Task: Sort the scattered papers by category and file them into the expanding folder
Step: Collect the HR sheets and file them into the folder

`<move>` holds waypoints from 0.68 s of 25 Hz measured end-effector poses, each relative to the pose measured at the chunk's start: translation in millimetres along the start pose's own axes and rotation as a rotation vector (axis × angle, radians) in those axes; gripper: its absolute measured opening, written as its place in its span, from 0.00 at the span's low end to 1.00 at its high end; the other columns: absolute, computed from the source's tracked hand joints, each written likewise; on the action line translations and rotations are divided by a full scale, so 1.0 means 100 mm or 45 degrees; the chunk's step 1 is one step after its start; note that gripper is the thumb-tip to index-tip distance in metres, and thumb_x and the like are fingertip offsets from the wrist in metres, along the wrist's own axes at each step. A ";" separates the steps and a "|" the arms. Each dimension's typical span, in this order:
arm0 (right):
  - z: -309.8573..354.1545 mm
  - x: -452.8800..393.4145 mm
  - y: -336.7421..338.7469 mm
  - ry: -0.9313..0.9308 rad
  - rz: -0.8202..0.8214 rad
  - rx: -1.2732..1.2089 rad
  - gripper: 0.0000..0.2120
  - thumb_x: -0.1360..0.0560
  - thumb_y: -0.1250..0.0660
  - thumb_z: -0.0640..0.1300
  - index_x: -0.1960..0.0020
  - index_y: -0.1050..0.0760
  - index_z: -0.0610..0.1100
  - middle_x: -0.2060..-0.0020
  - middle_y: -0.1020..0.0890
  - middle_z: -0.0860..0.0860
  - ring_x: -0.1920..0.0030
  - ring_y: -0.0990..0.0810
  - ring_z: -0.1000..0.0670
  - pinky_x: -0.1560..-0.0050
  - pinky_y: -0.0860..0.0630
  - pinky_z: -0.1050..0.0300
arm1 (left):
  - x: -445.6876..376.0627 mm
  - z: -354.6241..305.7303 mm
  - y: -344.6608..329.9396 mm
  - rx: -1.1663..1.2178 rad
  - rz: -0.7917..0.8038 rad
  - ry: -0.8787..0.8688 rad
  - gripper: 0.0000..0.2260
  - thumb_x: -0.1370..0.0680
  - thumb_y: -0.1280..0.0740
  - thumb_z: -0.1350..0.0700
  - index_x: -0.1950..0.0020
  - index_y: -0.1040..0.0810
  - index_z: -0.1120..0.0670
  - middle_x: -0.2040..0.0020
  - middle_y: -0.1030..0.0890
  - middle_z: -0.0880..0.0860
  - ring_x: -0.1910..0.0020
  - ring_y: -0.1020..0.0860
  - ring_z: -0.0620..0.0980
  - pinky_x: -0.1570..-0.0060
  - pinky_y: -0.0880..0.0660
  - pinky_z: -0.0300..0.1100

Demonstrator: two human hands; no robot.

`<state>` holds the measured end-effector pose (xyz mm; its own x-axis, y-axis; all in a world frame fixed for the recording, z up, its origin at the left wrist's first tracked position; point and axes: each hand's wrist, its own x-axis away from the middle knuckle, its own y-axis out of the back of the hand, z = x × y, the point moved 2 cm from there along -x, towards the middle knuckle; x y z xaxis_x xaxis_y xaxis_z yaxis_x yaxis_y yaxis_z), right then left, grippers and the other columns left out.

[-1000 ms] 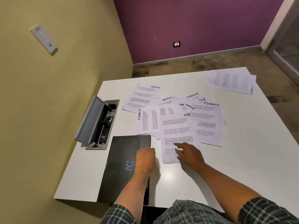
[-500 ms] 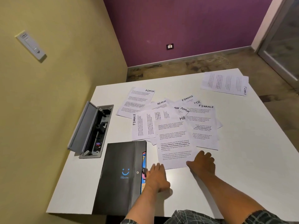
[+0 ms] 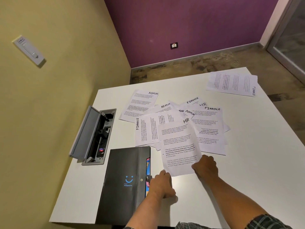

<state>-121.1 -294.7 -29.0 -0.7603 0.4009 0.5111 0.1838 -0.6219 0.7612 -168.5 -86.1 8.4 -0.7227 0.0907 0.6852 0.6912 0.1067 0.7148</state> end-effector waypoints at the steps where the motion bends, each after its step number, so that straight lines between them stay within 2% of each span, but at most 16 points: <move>1: 0.00 0.00 0.02 0.055 0.012 -0.141 0.20 0.31 0.27 0.51 0.41 0.21 0.44 0.47 0.18 0.45 0.48 0.18 0.41 0.51 0.21 0.52 | -0.01 -0.02 0.03 0.014 0.000 0.014 0.28 0.30 0.30 0.46 0.33 0.30 0.54 0.32 0.31 0.52 0.37 0.27 0.56 0.39 0.28 0.52; 4: 0.04 0.06 0.20 0.218 0.007 -0.559 0.17 0.25 0.26 0.49 0.39 0.19 0.42 0.46 0.15 0.46 0.49 0.17 0.44 0.51 0.22 0.54 | -0.07 -0.08 0.12 0.218 -0.069 0.036 0.27 0.29 0.32 0.43 0.34 0.29 0.54 0.37 0.29 0.53 0.39 0.26 0.55 0.41 0.26 0.51; 7: 0.05 0.20 0.46 0.291 0.160 -0.982 0.12 0.24 0.26 0.41 0.42 0.18 0.38 0.54 0.14 0.50 0.60 0.15 0.54 0.64 0.22 0.62 | -0.17 -0.07 0.18 0.827 -0.248 0.028 0.27 0.30 0.27 0.42 0.35 0.29 0.51 0.40 0.23 0.47 0.41 0.22 0.50 0.46 0.23 0.43; 8: 0.02 0.24 0.53 0.310 0.224 -1.086 0.11 0.25 0.26 0.38 0.44 0.17 0.37 0.56 0.13 0.51 0.62 0.14 0.56 0.66 0.22 0.64 | -0.18 -0.07 0.20 1.035 -0.328 0.044 0.27 0.31 0.26 0.41 0.36 0.29 0.49 0.42 0.21 0.45 0.42 0.22 0.47 0.46 0.23 0.42; 10: -0.07 0.29 0.60 0.310 0.316 -1.183 0.09 0.26 0.25 0.36 0.47 0.16 0.36 0.56 0.12 0.47 0.60 0.13 0.53 0.63 0.20 0.62 | -0.21 -0.02 0.24 1.336 -0.466 0.171 0.27 0.31 0.25 0.41 0.38 0.30 0.48 0.45 0.19 0.43 0.46 0.20 0.45 0.45 0.22 0.45; 12: -0.15 0.27 0.58 0.270 0.382 -1.178 0.05 0.26 0.25 0.40 0.54 0.15 0.38 0.58 0.12 0.44 0.61 0.14 0.46 0.63 0.22 0.55 | -0.27 0.03 0.27 1.499 -0.511 0.259 0.17 0.27 0.25 0.50 0.43 0.25 0.53 0.52 0.16 0.48 0.54 0.18 0.47 0.52 0.20 0.42; 14: -0.18 0.16 0.55 0.235 0.242 -1.044 0.12 0.25 0.25 0.50 0.64 0.17 0.44 0.65 0.14 0.50 0.63 0.16 0.46 0.63 0.23 0.56 | -0.28 0.07 0.35 1.453 -0.540 0.295 0.06 0.25 0.27 0.60 0.53 0.23 0.58 0.63 0.20 0.50 0.67 0.23 0.48 0.68 0.25 0.33; 15: -0.20 0.06 0.53 0.161 0.104 -0.927 0.15 0.26 0.26 0.56 0.63 0.17 0.46 0.65 0.14 0.52 0.61 0.16 0.46 0.60 0.21 0.56 | -0.27 0.08 0.38 1.401 -0.561 0.317 0.06 0.25 0.28 0.61 0.58 0.25 0.58 0.66 0.25 0.51 0.70 0.28 0.48 0.72 0.30 0.33; 17: -0.24 -0.14 0.54 -0.051 -0.192 -0.558 0.18 0.28 0.29 0.62 0.48 0.19 0.49 0.51 0.16 0.49 0.49 0.17 0.43 0.49 0.20 0.47 | -0.24 0.10 0.39 1.340 -0.589 0.358 0.08 0.24 0.29 0.62 0.60 0.27 0.59 0.67 0.28 0.53 0.70 0.32 0.48 0.74 0.34 0.33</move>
<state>-115.9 -350.3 -4.5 -0.7321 0.5288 0.4294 -0.2140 -0.7770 0.5920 -124.4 -73.9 18.6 -0.7845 -0.3776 0.4920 -0.0778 0.8470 0.5259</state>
